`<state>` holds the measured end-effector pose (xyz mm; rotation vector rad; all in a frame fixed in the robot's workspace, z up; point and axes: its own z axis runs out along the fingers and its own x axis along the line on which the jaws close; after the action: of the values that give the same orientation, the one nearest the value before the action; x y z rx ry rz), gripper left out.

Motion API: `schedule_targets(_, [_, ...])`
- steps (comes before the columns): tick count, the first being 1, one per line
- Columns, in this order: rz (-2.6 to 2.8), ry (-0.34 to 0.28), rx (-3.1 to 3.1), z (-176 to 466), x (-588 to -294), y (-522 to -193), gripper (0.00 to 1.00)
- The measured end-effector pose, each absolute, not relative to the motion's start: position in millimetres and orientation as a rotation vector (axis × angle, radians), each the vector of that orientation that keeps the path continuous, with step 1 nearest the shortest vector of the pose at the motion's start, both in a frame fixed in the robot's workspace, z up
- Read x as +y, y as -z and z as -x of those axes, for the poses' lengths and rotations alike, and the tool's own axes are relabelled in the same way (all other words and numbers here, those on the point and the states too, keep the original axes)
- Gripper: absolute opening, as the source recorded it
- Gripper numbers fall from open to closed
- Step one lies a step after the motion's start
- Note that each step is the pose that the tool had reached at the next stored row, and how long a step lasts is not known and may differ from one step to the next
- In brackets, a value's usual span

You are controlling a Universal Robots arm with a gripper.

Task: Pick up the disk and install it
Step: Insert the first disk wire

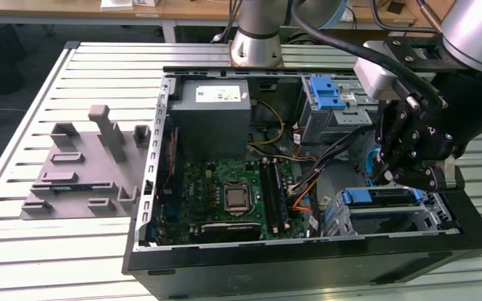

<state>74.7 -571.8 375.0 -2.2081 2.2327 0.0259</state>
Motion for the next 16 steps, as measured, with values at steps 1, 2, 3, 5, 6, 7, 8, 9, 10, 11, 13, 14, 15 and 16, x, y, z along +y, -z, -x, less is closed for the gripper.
schedule_targets(1, [2.208,-0.026,2.233,-75,-572,-375,0.11])
schedule_targets(2, [2.208,-0.026,2.233,-75,-572,-375,0.11])
schedule_targets(3, [2.208,-0.026,2.233,-75,-572,-375,0.11])
schedule_targets(5, [2.208,-0.026,2.233,-75,-572,-375,0.11])
schedule_targets(6, [2.208,-0.026,2.233,-75,-572,-375,0.11])
schedule_targets(7, [2.208,-0.026,2.233,-75,-572,-375,0.11])
schedule_targets(8, [2.208,-0.026,2.233,-75,-572,-375,0.11])
schedule_targets(9, [2.208,-0.026,2.233,-75,-572,-375,0.11])
schedule_targets(10, [2.208,-0.026,2.233,-76,-572,-375,0.11])
schedule_targets(11, [2.208,-0.026,2.233,-77,-572,-375,0.11])
schedule_targets(13, [2.208,-0.026,2.233,-81,-572,-375,0.11])
schedule_targets(14, [2.208,-0.026,2.233,-84,-572,-375,0.11])
schedule_targets(15, [2.208,-0.026,2.233,-87,-572,-374,0.11])
schedule_targets(16, [2.208,-0.026,2.233,-91,-572,-374,0.11])
